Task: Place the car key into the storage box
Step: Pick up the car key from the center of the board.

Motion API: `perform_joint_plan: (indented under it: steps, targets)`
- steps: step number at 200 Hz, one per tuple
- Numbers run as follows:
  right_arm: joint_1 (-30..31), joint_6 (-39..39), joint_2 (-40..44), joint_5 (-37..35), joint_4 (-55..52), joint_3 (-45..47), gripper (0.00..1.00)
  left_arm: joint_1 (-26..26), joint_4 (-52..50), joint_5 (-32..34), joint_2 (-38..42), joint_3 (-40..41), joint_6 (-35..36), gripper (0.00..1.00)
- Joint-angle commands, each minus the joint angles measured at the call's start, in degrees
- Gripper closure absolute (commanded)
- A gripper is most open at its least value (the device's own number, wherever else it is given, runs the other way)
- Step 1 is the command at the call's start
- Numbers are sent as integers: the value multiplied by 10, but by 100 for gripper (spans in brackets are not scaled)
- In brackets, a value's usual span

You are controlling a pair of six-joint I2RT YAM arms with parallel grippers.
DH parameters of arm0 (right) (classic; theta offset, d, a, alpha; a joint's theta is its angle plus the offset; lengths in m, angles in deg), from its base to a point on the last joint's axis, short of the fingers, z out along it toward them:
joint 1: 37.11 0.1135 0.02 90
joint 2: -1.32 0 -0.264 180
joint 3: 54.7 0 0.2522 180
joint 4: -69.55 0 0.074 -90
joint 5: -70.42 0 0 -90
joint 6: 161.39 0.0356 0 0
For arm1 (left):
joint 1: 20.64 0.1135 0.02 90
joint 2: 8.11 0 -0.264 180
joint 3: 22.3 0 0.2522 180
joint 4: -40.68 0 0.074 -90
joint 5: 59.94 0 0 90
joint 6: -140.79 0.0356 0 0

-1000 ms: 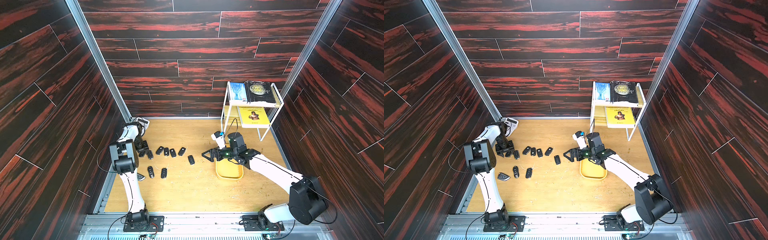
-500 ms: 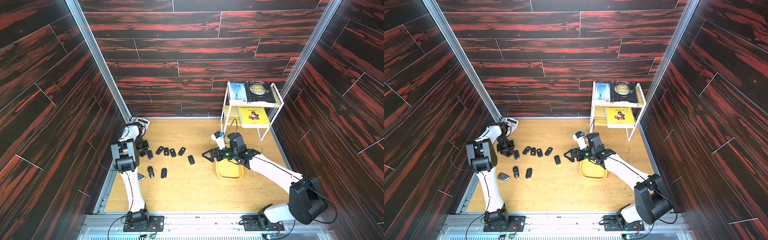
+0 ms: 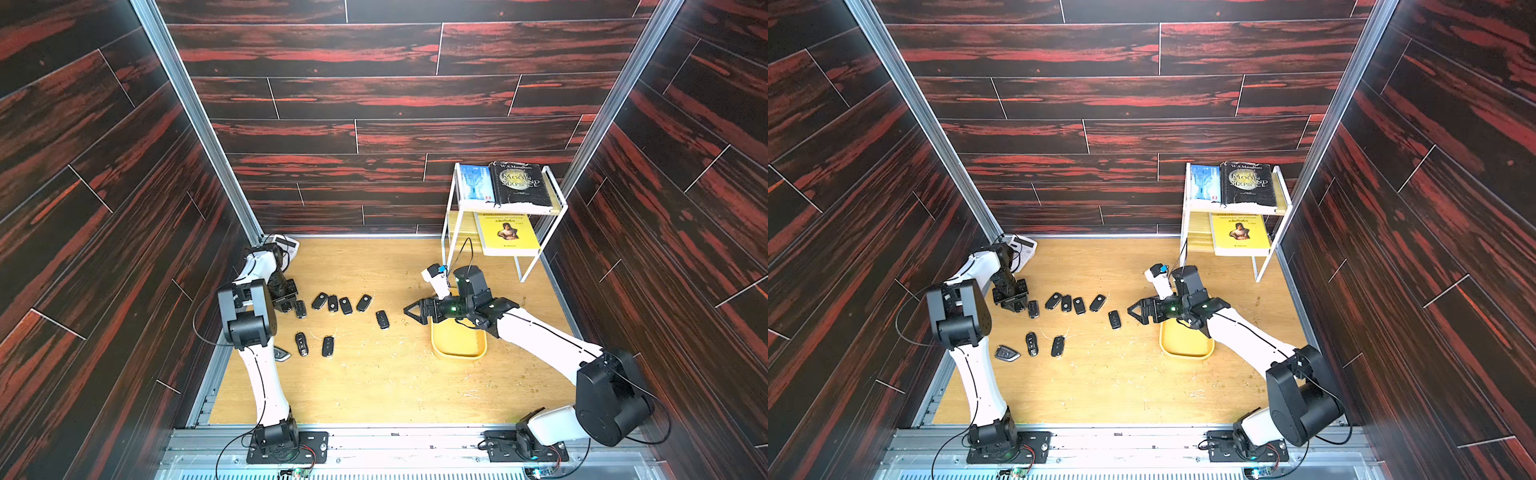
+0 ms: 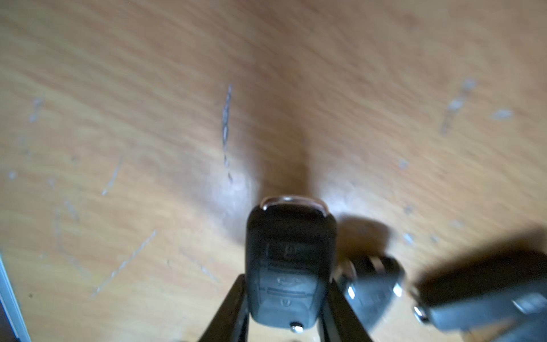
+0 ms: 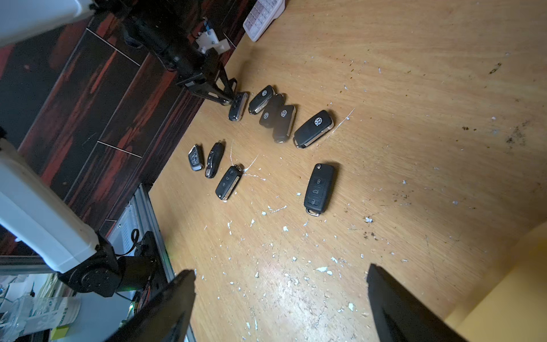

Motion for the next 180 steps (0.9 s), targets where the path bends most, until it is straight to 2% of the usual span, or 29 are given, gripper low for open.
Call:
perform_joint_plan:
  steps: [1,55,92,112,143,153,165,180]
  targets:
    - [3,-2,-6,11,6,1,5,2,14,-51,110,26,-19,72]
    - [-1,31,8,71,7,-16,2,-6,106,-309,301,159,-74,70]
    - [-15,99,39,130,17,-12,1,-47,170,-362,420,224,-74,68]
    - [-34,156,57,186,59,18,1,-76,229,-382,465,261,-100,67]
    - [-68,311,67,288,218,88,2,-100,343,-438,511,320,-139,66]
    - [-72,378,64,317,291,111,1,-116,358,-439,525,329,-125,65]
    - [-72,481,57,347,399,141,1,-139,348,-429,540,328,-93,65]
    - [-72,648,32,376,596,186,2,-168,347,-422,561,330,-69,66]
